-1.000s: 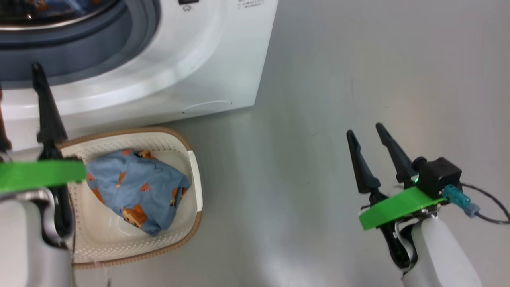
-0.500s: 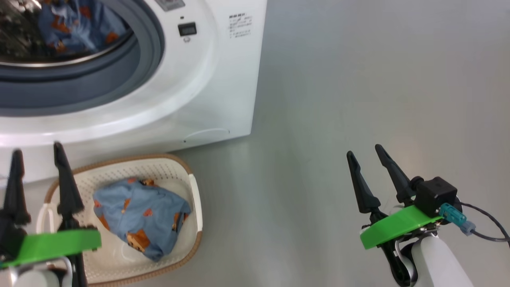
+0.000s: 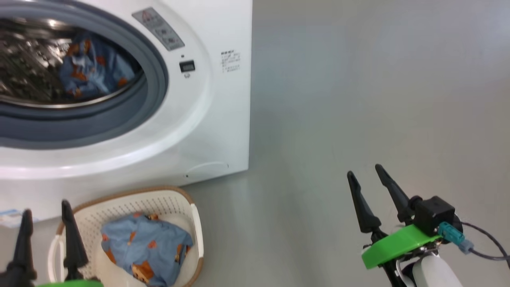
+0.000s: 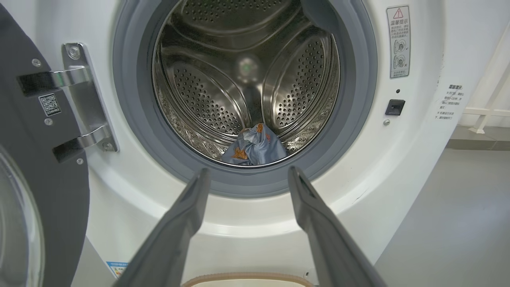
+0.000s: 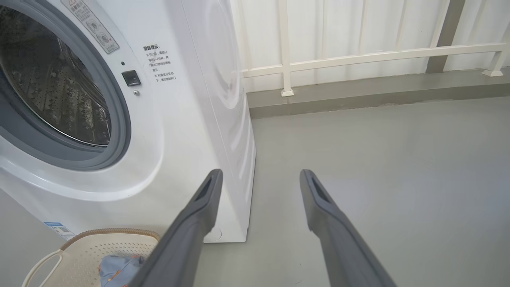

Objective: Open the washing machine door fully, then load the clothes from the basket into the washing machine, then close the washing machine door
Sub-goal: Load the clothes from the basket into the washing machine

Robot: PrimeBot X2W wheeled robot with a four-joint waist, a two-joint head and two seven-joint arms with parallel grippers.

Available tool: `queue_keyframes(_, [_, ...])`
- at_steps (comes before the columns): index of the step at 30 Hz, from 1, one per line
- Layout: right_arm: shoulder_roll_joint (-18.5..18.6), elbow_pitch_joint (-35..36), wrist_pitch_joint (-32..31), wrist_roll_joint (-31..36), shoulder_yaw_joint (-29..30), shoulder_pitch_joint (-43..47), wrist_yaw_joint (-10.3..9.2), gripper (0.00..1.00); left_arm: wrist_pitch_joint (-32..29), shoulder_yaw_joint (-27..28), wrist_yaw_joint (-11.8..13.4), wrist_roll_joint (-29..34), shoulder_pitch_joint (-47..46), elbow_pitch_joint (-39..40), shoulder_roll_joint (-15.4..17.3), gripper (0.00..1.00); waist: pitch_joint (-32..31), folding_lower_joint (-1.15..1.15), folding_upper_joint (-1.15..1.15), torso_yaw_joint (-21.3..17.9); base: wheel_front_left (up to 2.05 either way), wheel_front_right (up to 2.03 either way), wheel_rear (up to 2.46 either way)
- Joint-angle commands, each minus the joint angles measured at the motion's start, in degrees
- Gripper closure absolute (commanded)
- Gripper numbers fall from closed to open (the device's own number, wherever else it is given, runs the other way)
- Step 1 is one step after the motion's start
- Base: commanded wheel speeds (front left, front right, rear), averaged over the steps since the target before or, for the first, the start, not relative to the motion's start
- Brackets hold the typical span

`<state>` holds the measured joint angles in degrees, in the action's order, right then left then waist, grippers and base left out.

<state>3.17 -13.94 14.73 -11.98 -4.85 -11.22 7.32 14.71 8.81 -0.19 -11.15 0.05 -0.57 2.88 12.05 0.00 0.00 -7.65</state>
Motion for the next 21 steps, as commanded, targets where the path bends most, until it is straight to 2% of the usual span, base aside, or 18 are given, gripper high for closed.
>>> queue_keyframes(1, [-0.3, 1.3, 0.3, 1.2, -1.3, 0.6, 0.17, 0.00, 0.3, 2.0, 0.3, 0.7, 0.6, 1.5, 0.3, 0.00, -2.7, 0.00, 0.00, -0.5, 0.00, 0.00, 0.00])
queue_keyframes(6, [-0.3, 1.7, 0.3, 1.6, -1.3, 2.0, 0.17, 0.00, 0.3, 1.5, 0.8, 0.4, 4.0, 1.9, 0.1, 0.00, -4.5, 0.00, 0.00, -0.8, 0.00, 0.00, 0.00])
queue_keyframes(21, [-0.3, 2.8, 0.3, 2.8, -0.7, 4.8, 0.17, 0.00, 0.3, -1.3, 6.0, -0.8, 9.9, 3.6, 0.0, 0.00, -9.1, 0.00, 0.00, -0.3, 0.00, 0.00, 0.00])
